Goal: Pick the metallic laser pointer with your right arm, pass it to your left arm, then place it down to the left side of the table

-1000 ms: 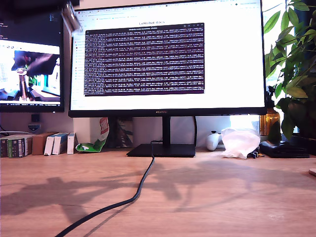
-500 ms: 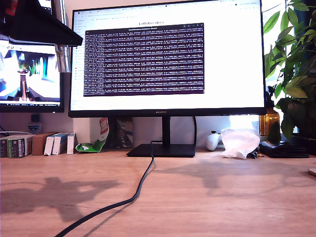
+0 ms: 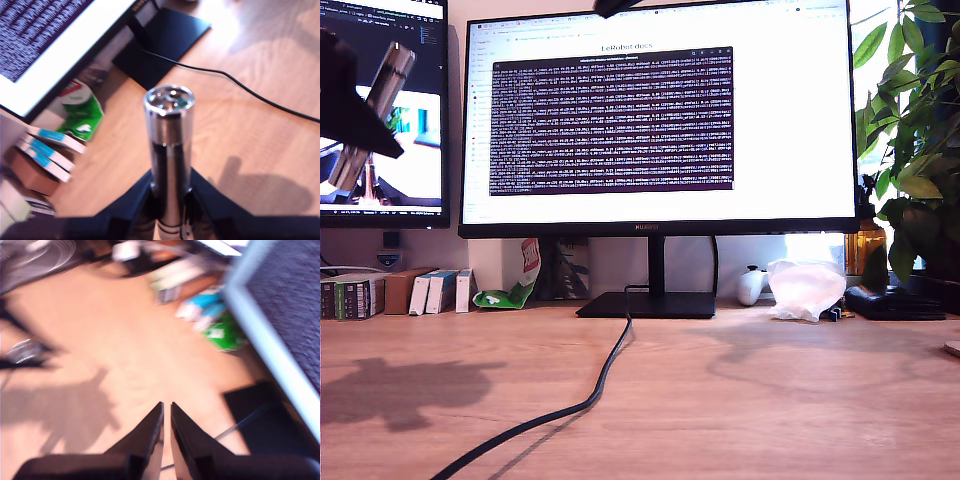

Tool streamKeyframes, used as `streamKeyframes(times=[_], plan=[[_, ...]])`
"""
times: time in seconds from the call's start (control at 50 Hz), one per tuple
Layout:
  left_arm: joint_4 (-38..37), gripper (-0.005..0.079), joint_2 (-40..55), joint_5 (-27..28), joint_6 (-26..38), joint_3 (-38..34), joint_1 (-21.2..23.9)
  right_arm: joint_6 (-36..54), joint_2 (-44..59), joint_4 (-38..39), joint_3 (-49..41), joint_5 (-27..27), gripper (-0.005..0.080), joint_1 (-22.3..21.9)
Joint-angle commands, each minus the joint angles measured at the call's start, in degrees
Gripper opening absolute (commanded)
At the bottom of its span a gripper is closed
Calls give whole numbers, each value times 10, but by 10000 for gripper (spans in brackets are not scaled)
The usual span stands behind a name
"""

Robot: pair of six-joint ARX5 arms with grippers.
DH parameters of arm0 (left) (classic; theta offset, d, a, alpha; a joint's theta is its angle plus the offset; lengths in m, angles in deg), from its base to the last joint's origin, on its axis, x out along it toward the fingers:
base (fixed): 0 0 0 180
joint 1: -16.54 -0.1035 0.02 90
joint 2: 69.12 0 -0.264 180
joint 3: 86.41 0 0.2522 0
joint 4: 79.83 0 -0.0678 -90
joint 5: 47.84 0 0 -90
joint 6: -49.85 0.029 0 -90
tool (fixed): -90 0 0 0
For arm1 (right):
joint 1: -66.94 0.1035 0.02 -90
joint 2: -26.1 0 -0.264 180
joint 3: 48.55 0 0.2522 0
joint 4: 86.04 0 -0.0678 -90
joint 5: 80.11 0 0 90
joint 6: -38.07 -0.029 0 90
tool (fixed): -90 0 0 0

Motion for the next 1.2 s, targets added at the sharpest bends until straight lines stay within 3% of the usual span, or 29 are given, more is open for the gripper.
streamKeyframes(times=[0.0, 0.1, 0.38, 0.62, 0.98, 1.18], plan=[[3, -20, 2, 0, 9, 4, 1, -21, -21, 16, 5, 32, -11, -5], [3, -20, 2, 0, 17, 4, 1, -48, -28, 30, 4, 81, -11, -21], [0, -19, 2, -1, 18, 4, 1, -70, -90, 61, -61, 110, -11, -100], [-8, -20, 3, -17, 33, 4, 1, -94, -184, 167, -212, 148, -11, -159], [-70, -20, 56, -54, 71, 4, 1, -99, -331, 372, -470, 154, -11, -243], [-88, -21, 110, -62, 101, 10, -1, -76, -396, 411, -580, 133, -11, -276]])
